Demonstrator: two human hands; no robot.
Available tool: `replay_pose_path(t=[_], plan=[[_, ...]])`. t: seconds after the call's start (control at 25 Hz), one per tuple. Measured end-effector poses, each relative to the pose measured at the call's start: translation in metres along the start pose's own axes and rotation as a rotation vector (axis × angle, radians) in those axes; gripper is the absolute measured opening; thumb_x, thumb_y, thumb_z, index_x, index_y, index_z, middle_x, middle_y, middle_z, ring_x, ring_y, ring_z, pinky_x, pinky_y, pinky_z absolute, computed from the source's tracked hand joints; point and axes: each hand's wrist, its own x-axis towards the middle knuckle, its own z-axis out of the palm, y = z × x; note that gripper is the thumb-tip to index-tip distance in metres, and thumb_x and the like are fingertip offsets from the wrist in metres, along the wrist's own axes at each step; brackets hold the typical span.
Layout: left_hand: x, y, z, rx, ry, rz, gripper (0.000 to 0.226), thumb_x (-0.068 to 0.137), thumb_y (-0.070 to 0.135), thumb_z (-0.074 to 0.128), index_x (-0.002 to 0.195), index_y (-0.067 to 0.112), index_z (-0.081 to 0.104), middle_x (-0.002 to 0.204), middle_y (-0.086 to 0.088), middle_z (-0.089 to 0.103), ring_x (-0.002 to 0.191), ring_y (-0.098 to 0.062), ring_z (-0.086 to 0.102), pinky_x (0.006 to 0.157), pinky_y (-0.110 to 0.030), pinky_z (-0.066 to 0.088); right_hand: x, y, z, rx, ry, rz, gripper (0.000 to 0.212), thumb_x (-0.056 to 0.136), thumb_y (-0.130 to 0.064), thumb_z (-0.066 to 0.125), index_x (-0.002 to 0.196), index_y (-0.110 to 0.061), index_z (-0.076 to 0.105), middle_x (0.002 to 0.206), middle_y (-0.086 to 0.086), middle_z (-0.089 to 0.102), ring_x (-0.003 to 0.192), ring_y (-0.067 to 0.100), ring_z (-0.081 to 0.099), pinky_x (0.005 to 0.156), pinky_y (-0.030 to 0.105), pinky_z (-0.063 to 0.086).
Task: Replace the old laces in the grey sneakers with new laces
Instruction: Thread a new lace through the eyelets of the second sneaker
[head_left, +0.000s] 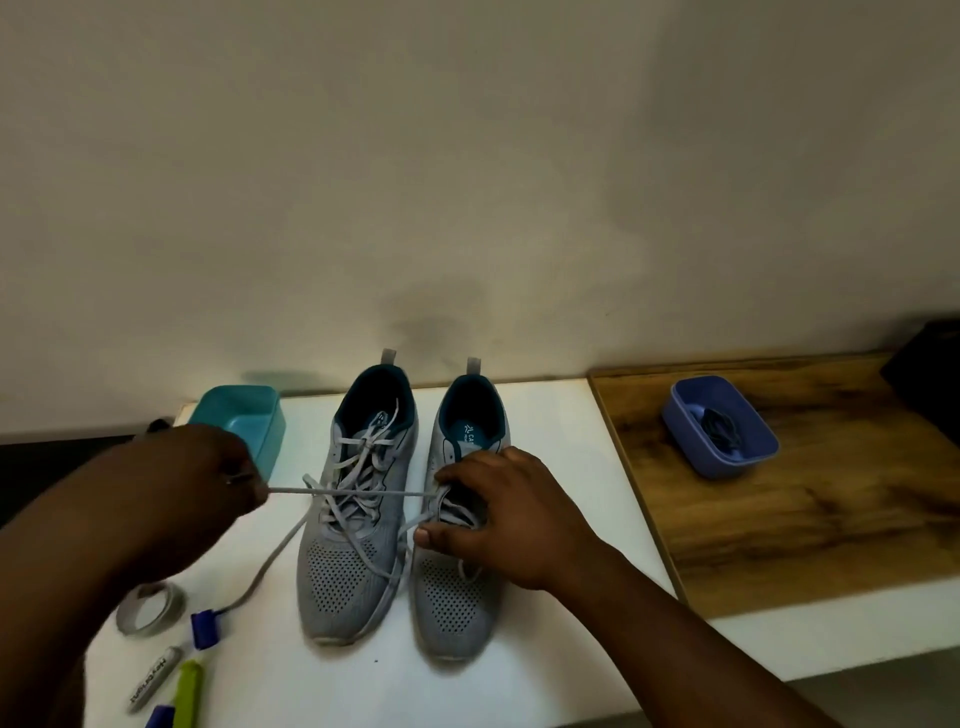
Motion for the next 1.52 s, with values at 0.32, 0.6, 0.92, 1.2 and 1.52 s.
replay_pose_path(t=[0.32,0.6,0.92,1.2,1.52], plan=[[0.004,0.102,0.108,-0.12,0.077,0.438,0.029,0.099,0.04,0.056,0.127,0.036,0.06,0.121,0.01,0.067,0.102,-0.008,0.063,0.087,-0.026,0.051,-0.003,0.006,0.007,0.002,0.006,-0.068,0.074,0.073,-0.07,0.07,0.138,-0.043,0.047,0.131,-0.018,0.054,0.113,0.008,0.044,0.096,0.032,0.046],[0.01,0.063,0.052,-0.07,0.287,0.24,0.014,0.097,0.039,0.062,0.083,0.034,0.064,0.074,0.011,0.061,0.066,-0.005,0.056,0.059,-0.027,0.04,0.0,0.016,0.004,-0.04,-0.02,-0.057,0.089,0.072,-0.084,0.063,0.147,-0.042,0.042,0.139,-0.02,0.05,0.123,0.006,0.043,0.1,0.03,0.045],[-0.006,0.06,0.072,0.198,0.367,0.338,0.043,0.086,0.031,0.071,0.128,0.028,0.061,0.12,-0.003,0.064,0.097,-0.028,0.065,0.076,-0.042,0.055,-0.003,0.015,0.008,-0.048,0.013,-0.07,0.089,0.07,-0.08,0.069,0.146,-0.041,0.042,0.141,-0.019,0.048,0.125,0.007,0.042,0.103,0.03,0.045],[0.024,0.092,0.111,-0.046,0.123,0.412,0.018,0.1,0.043,0.055,0.106,0.031,0.068,0.097,0.008,0.069,0.078,-0.006,0.057,0.067,-0.021,0.038,-0.003,0.013,0.011,-0.079,0.052,-0.085,0.081,0.073,-0.076,0.068,0.142,-0.042,0.045,0.132,-0.02,0.05,0.117,0.007,0.043,0.096,0.03,0.047],[0.002,0.089,0.119,-0.33,0.301,0.454,0.036,0.087,0.042,0.074,0.115,0.038,0.052,0.121,0.017,0.044,0.095,-0.006,0.052,0.074,-0.023,0.042,-0.008,0.015,0.005,-0.027,0.045,-0.017,0.098,0.079,-0.067,0.072,0.157,-0.044,0.018,0.145,-0.013,0.045,0.127,0.009,0.043,0.105,0.031,0.045]])
